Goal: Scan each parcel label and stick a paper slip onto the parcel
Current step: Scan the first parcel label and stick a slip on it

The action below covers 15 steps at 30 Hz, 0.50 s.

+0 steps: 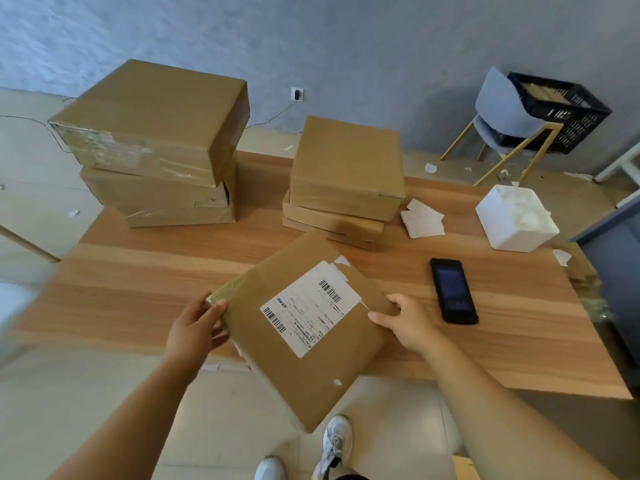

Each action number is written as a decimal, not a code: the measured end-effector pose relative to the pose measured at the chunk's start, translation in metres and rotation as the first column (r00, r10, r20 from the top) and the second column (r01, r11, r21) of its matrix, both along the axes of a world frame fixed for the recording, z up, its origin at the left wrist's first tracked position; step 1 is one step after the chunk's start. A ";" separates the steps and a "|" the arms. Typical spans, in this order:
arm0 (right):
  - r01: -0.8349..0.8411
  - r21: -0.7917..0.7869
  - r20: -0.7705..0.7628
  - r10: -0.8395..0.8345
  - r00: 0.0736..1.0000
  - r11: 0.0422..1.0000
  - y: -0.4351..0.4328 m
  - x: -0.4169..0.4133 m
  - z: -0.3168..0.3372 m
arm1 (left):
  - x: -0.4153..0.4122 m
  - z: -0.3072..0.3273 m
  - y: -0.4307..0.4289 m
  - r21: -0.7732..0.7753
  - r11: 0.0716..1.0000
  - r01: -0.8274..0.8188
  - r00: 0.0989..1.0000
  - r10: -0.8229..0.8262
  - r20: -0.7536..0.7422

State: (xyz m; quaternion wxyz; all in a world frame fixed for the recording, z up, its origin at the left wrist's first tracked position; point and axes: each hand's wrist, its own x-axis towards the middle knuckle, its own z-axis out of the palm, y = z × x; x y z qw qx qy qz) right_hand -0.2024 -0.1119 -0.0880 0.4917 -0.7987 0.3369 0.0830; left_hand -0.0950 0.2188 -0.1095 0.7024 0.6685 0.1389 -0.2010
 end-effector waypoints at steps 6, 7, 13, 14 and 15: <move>0.172 -0.134 -0.068 -0.182 0.981 0.976 -0.012 -0.018 -0.015 | -0.018 -0.007 -0.026 0.355 0.913 0.203 0.968 -0.242 0.066; 0.172 -0.175 -0.092 -0.190 0.977 0.969 -0.011 -0.023 -0.014 | -0.022 -0.007 -0.029 0.407 0.885 0.227 0.956 -0.282 0.078; -0.004 -0.139 -0.292 -0.037 0.956 0.990 0.023 -0.044 -0.010 | -0.045 -0.013 -0.033 0.489 0.821 0.295 0.923 -0.377 0.075; -0.050 -0.067 -0.319 0.026 0.947 0.996 0.031 -0.045 -0.009 | -0.046 -0.014 -0.031 0.508 0.817 0.272 0.927 -0.364 0.089; -0.082 -0.019 -0.333 0.071 0.940 0.996 0.037 -0.045 -0.008 | -0.045 -0.015 -0.028 0.532 0.812 0.239 0.934 -0.342 0.102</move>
